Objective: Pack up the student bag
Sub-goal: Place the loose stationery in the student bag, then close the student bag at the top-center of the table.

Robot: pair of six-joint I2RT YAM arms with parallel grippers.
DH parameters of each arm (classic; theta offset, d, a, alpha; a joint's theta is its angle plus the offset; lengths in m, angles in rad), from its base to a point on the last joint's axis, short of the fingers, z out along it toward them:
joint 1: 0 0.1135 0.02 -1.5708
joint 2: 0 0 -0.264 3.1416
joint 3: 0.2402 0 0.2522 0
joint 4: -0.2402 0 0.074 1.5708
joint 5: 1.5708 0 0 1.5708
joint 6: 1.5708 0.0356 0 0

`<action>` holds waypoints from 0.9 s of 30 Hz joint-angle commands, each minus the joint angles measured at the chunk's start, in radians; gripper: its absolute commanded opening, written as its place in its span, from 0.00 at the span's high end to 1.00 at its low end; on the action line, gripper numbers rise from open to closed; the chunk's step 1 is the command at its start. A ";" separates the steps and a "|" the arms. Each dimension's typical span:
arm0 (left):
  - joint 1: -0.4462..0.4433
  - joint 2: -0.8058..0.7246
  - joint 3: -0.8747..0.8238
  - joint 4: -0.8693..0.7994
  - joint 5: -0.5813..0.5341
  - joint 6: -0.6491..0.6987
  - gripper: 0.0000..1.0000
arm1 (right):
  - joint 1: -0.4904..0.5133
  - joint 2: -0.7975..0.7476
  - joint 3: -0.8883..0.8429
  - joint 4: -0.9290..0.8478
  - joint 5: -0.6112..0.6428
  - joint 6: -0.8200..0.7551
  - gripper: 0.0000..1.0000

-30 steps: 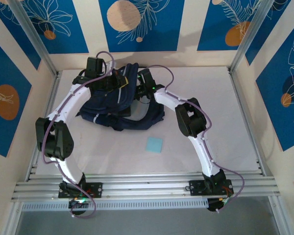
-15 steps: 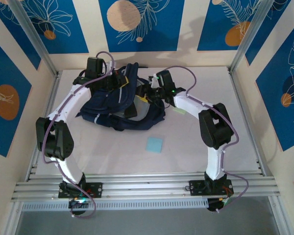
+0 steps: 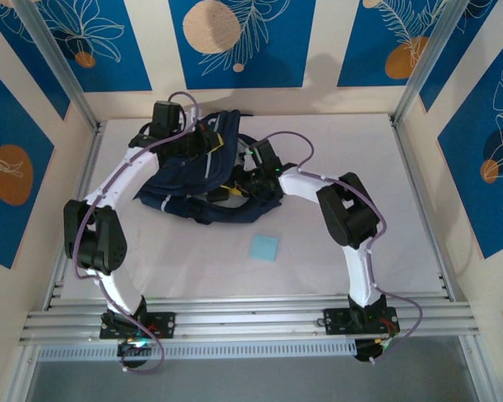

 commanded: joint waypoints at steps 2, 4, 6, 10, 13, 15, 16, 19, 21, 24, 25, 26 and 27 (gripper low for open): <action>-0.039 -0.044 -0.013 0.136 0.064 -0.034 1.00 | 0.015 0.079 0.121 0.147 -0.104 0.069 0.59; -0.046 -0.041 -0.017 0.142 0.063 -0.041 1.00 | 0.019 0.100 0.148 0.202 -0.151 0.095 0.64; -0.047 -0.040 -0.018 0.144 0.056 -0.043 1.00 | 0.020 0.089 0.141 0.206 -0.153 0.097 0.64; -0.047 -0.041 -0.032 0.144 0.025 -0.036 1.00 | -0.004 -0.020 0.013 0.167 -0.096 0.054 0.63; -0.041 -0.043 -0.022 0.114 -0.004 -0.014 0.86 | -0.038 -0.135 -0.110 0.088 -0.034 0.012 0.52; -0.034 -0.050 -0.018 0.089 -0.018 0.002 0.67 | -0.060 -0.212 -0.181 0.009 0.017 -0.029 0.45; -0.028 -0.057 -0.021 0.078 -0.025 0.009 0.61 | -0.069 -0.254 -0.217 -0.032 0.048 -0.051 0.43; -0.003 -0.089 -0.052 0.055 -0.049 0.021 0.51 | -0.086 -0.365 -0.296 -0.161 0.137 -0.118 0.35; 0.014 -0.121 -0.094 0.042 -0.077 0.032 0.49 | -0.088 -0.424 -0.321 -0.257 0.192 -0.150 0.35; 0.032 -0.185 -0.170 0.002 -0.166 0.075 0.46 | -0.079 -0.482 -0.327 -0.411 0.282 -0.181 0.34; 0.040 -0.207 -0.202 -0.009 -0.194 0.086 0.44 | -0.073 -0.494 -0.324 -0.464 0.316 -0.186 0.34; 0.051 -0.231 -0.232 -0.011 -0.216 0.087 0.43 | -0.067 -0.504 -0.323 -0.506 0.350 -0.190 0.34; 0.062 -0.252 -0.266 -0.011 -0.232 0.087 0.42 | -0.058 -0.511 -0.325 -0.529 0.380 -0.192 0.33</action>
